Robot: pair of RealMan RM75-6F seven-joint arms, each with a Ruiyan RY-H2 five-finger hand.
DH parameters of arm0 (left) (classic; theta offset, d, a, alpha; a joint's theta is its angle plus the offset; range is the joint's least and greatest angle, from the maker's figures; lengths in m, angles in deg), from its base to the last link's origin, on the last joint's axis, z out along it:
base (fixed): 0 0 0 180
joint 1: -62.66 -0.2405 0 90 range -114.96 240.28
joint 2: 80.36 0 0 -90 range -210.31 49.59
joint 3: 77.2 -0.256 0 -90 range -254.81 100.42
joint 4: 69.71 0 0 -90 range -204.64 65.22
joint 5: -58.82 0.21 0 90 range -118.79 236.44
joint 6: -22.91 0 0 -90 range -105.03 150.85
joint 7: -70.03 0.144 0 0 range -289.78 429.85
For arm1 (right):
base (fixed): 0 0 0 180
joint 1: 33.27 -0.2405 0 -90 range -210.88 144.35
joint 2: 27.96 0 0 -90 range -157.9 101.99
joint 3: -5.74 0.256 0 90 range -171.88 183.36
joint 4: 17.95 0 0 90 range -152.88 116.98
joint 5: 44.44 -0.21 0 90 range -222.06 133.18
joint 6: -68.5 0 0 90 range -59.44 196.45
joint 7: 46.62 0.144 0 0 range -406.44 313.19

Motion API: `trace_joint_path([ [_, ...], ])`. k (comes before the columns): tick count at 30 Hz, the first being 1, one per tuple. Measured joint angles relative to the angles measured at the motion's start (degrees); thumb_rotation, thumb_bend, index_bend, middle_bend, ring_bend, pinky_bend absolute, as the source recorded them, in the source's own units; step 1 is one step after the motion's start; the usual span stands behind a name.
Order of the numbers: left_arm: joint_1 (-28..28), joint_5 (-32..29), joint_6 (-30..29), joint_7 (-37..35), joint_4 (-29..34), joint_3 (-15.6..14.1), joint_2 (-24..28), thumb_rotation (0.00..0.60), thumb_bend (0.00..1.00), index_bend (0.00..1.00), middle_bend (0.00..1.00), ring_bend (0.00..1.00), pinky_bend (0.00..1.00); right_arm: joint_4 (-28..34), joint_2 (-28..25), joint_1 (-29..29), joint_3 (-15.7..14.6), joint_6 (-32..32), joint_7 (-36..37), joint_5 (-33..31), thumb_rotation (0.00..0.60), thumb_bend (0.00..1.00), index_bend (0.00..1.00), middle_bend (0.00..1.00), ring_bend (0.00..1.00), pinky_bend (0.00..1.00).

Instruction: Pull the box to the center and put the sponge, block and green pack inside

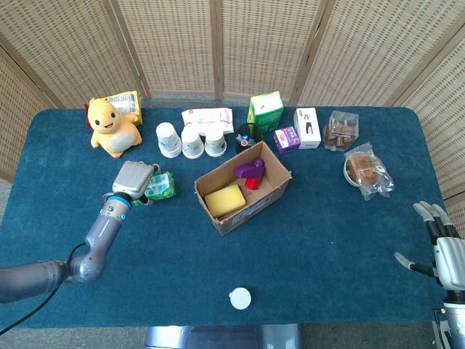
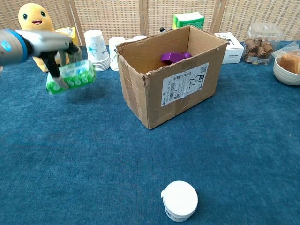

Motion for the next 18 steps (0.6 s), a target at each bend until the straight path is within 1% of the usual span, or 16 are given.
trace_joint_path([
  [5, -1.2, 4.1, -2.9, -2.9, 9.5, 2.7, 6.9, 0.600, 0.17, 0.42, 0.49, 0.42, 0.61, 0.3, 0.0, 0.0, 0.0, 0.0, 0.0, 0.0, 0.600, 0.00, 0.10, 0.00, 0.00, 0.21],
  [10, -1.2, 6.1, -5.4, -3.4, 17.7, 5.8, 12.5, 0.600, 0.16, 0.42, 0.49, 0.41, 0.61, 0.3, -0.1, 0.1, 0.1, 0.0, -0.4, -0.2, 0.600, 0.00, 0.10, 0.00, 0.00, 0.20],
  [14, 1.2, 5.2, -7.7, -0.1, 22.5, 8.6, 13.8, 0.600, 0.16, 0.42, 0.49, 0.41, 0.60, 0.2, 0.0, 0.2, 0.4, 0.3, -1.2, -0.7, 0.600, 0.00, 0.10, 0.00, 0.00, 0.11],
  [18, 4.3, 1.9, -9.2, 4.0, 24.0, 10.1, 12.9, 0.600, 0.16, 0.42, 0.49, 0.41, 0.60, 0.1, 0.0, 0.4, 0.8, 0.6, -1.7, -1.2, 0.600, 0.00, 0.10, 0.00, 0.00, 0.08],
])
